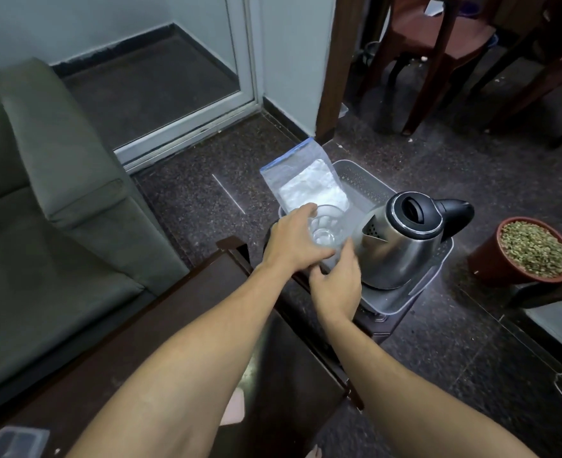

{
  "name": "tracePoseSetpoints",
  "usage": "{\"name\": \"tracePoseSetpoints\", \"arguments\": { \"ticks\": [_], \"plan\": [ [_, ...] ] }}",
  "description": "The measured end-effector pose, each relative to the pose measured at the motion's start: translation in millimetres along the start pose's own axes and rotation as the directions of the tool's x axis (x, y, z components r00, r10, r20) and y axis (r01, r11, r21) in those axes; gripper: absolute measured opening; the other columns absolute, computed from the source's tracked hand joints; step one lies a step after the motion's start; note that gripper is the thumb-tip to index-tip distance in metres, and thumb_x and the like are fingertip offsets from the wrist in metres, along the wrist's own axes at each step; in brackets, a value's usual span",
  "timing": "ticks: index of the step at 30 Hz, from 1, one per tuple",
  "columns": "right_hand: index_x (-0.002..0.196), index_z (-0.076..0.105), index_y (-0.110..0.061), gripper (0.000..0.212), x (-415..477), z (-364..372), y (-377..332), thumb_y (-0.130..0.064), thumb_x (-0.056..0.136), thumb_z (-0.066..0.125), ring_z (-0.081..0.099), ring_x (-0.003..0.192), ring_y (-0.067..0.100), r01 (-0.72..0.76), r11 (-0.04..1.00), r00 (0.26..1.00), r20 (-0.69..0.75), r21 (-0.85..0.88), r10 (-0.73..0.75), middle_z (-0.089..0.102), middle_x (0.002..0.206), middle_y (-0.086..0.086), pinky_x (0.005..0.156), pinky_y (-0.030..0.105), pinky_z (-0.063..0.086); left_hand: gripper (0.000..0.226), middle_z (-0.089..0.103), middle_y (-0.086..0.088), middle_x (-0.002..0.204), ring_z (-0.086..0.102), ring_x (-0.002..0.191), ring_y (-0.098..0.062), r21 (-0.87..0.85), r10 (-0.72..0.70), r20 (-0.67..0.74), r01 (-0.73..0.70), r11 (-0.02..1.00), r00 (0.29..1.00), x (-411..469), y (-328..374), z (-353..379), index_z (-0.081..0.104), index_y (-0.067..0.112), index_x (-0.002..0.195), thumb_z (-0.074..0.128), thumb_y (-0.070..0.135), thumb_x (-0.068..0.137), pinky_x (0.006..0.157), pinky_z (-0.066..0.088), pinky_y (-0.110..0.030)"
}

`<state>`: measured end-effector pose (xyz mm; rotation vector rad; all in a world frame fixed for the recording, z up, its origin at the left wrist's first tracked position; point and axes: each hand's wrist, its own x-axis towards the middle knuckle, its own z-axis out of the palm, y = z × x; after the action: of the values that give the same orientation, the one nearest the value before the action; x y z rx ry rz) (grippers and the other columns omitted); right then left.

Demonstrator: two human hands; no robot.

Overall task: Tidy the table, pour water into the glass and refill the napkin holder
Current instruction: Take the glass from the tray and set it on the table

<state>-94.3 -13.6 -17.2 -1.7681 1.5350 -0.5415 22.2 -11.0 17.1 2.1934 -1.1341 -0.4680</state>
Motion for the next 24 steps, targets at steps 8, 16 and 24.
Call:
{"name": "tracePoseSetpoints", "arguments": {
  "ticks": [8,16,24],
  "plan": [
    [0.133,0.051,-0.036,0.067,-68,-4,-55,-0.034,0.066,0.056,0.059,0.109,0.016,0.225,0.958,0.974,-0.024,0.177,-0.224,0.064,0.110,-0.013,0.085,0.030,0.045,0.082,0.072,0.008,0.120,0.067,0.114,-0.017,0.016,0.019,-0.062,-0.018,1.000,0.998,-82,-4,-109,0.063,0.027,0.130,0.083,0.057,0.056,0.095,0.050,-0.030],
    [0.108,0.054,-0.051,0.053,-247,33,-73,-0.042,0.061,0.077,0.066,0.098,0.005,0.334,0.913,0.915,0.152,0.234,-0.374,0.066,0.099,-0.026,0.088,0.031,0.055,0.101,0.063,-0.003,0.137,0.061,0.125,-0.020,-0.063,-0.113,-0.107,0.107,0.992,0.988,-271,-90,-197,0.053,0.015,0.147,0.095,0.043,0.059,0.106,0.048,-0.032],
    [0.116,0.054,-0.051,0.056,-390,90,-12,-0.038,0.066,0.078,0.065,0.095,-0.005,0.316,0.922,0.821,0.421,0.225,-0.385,0.068,0.104,-0.026,0.089,0.024,0.055,0.101,0.059,0.003,0.140,0.062,0.124,-0.015,-0.263,-0.449,-0.214,0.392,0.882,0.867,-449,-183,-165,0.045,0.023,0.152,0.091,0.044,0.064,0.102,0.054,-0.039]
  ]
}}
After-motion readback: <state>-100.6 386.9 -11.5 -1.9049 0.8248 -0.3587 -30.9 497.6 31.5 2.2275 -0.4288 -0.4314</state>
